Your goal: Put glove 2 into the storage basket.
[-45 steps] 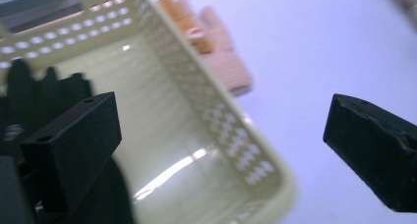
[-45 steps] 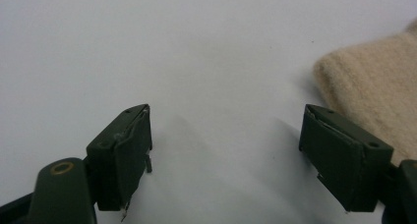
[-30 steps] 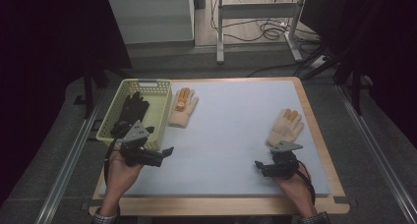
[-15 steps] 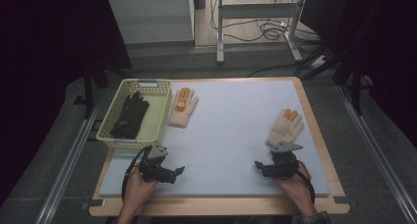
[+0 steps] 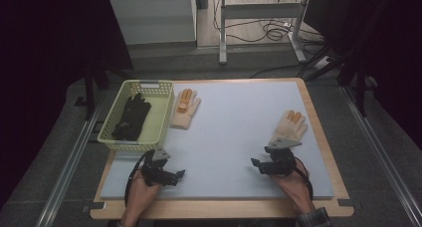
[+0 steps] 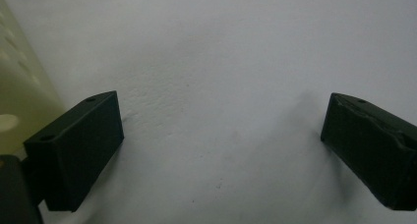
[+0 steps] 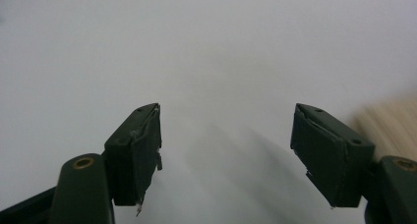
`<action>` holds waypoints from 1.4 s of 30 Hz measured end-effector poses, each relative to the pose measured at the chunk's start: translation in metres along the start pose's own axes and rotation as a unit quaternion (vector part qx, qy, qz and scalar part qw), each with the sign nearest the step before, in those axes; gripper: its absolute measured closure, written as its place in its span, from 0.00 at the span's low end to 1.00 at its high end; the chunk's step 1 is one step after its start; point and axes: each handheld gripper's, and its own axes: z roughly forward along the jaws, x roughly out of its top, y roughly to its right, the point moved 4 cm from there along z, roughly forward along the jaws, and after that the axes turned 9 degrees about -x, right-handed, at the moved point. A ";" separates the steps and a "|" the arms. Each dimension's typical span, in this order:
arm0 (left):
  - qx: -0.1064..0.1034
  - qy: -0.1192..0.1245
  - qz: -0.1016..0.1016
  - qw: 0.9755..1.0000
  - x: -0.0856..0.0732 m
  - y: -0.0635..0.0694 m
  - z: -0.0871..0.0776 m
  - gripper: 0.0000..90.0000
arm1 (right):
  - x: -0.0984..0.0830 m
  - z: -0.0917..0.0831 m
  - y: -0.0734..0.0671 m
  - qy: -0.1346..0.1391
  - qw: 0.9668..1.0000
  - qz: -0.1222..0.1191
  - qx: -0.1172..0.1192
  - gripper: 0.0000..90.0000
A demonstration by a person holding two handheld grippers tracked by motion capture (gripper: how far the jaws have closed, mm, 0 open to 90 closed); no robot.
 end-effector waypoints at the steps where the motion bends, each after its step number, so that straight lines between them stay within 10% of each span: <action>1: 0.000 0.000 0.000 1.000 0.000 0.000 0.000 0.03 | 0.007 0.005 -0.002 0.000 1.000 -0.001 0.002 0.30; 14: 0.000 0.000 0.000 1.000 0.000 0.000 0.000 0.03 | 0.084 0.074 -0.041 0.009 0.997 -0.061 0.047 0.53; 29: 0.000 0.001 0.000 1.000 0.000 0.000 0.000 0.03 | 0.097 0.095 -0.049 0.006 0.996 -0.064 0.061 0.66; 33: 0.000 0.001 0.000 1.000 0.000 0.000 0.000 0.03 | 0.085 0.074 -0.032 0.007 0.997 -0.057 0.046 0.66; 42: 0.000 0.000 -0.001 1.000 0.000 0.000 0.000 0.03 | 0.040 0.014 0.068 0.000 0.998 0.003 -0.068 0.50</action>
